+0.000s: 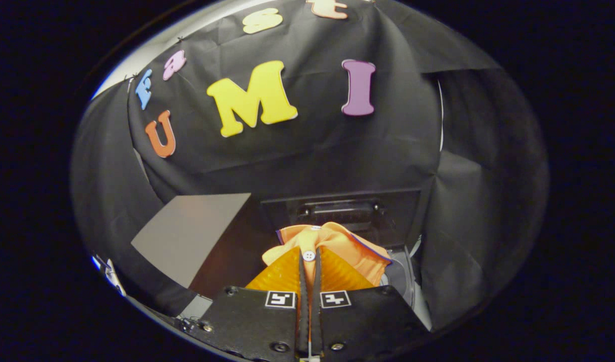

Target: Put the clothes into the washing machine and then close the washing machine lid.

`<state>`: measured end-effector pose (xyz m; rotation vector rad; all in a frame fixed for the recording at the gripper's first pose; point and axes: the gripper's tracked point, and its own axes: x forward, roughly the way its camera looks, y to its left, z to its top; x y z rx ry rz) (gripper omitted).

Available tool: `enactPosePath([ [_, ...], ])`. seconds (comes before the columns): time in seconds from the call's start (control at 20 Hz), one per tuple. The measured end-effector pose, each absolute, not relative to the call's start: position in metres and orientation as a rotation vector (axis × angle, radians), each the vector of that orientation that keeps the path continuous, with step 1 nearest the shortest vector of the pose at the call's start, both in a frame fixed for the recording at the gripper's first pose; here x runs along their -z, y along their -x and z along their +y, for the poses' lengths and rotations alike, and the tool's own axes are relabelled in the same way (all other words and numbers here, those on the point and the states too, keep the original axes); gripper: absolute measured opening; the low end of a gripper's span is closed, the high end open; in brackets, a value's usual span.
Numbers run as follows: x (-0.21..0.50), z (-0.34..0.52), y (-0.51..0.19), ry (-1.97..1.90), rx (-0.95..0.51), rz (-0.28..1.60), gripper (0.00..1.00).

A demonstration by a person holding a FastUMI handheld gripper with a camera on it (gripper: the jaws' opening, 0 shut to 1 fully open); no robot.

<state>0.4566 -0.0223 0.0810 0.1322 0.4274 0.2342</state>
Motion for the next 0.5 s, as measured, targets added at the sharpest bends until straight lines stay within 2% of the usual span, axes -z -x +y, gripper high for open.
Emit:
enactPosePath([
  [0.5, 0.044, -0.030, -0.521, -0.107, -0.126, 0.683, 0.05],
])
